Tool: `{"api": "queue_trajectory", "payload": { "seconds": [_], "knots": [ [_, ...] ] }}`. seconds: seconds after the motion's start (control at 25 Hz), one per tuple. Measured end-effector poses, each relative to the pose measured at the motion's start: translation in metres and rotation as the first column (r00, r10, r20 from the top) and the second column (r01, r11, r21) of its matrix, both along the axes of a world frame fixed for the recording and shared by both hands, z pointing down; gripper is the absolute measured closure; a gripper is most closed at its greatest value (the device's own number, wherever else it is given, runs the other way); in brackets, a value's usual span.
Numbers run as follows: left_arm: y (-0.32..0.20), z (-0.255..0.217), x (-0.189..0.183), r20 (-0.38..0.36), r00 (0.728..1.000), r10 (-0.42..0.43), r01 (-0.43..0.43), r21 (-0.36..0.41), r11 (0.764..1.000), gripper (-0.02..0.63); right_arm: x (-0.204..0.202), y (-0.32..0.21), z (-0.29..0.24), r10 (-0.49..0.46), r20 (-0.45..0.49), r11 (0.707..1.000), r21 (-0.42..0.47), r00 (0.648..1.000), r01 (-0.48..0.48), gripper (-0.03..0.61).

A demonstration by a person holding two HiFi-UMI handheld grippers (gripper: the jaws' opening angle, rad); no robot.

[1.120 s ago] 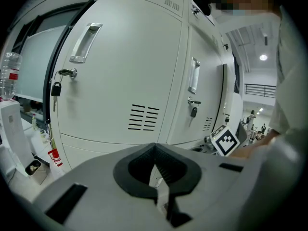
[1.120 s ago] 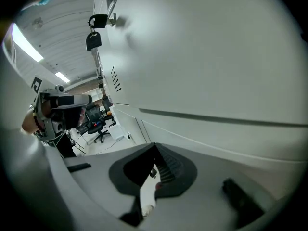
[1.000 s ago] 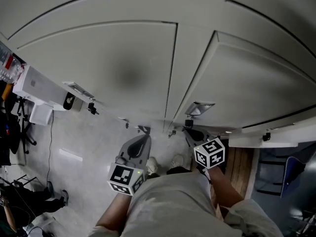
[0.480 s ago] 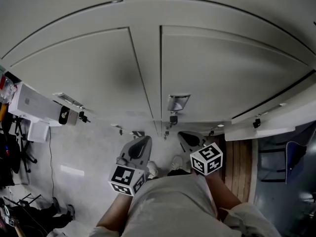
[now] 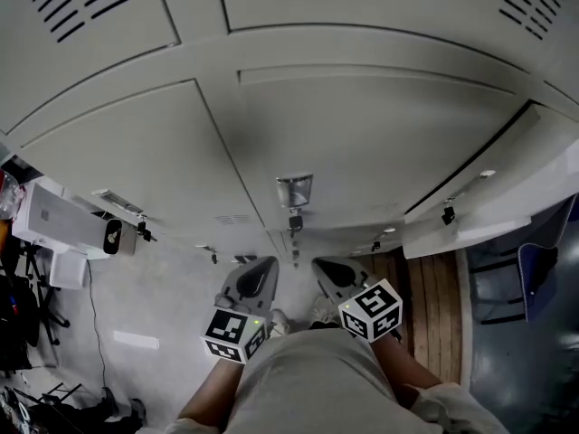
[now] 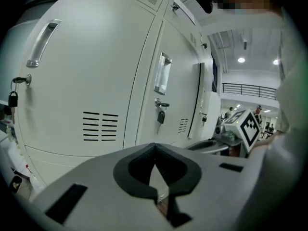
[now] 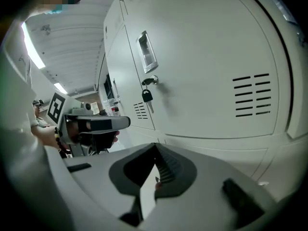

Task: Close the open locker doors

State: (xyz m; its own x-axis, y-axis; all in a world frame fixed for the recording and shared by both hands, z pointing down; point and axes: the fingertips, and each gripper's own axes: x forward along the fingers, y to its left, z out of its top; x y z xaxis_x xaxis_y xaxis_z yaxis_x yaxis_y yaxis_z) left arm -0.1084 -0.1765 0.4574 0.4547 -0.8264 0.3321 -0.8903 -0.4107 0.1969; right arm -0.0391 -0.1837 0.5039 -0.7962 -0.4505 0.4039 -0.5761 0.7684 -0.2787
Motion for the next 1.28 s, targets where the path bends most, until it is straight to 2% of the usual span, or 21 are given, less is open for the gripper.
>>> {"api": "queue_trajectory", "payload": {
  "seconds": [0.24,0.6,1.28],
  "knots": [
    [0.003,-0.005,0.011,0.01,0.999,0.037,-0.037,0.007,0.999,0.6,0.005,0.009,-0.013,0.025,0.017,1.0,0.009,1.0,-0.025,0.552],
    [0.006,-0.013,0.027,0.015,0.997,0.078,-0.078,0.025,0.997,0.6,0.009,0.019,-0.017,0.026,-0.007,0.999,0.04,1.0,-0.026,0.552],
    [0.014,-0.017,0.026,0.025,0.995,0.094,-0.095,0.015,0.995,0.6,0.001,0.025,-0.033,0.007,0.016,0.998,0.058,1.0,-0.008,0.552]
  ]
}}
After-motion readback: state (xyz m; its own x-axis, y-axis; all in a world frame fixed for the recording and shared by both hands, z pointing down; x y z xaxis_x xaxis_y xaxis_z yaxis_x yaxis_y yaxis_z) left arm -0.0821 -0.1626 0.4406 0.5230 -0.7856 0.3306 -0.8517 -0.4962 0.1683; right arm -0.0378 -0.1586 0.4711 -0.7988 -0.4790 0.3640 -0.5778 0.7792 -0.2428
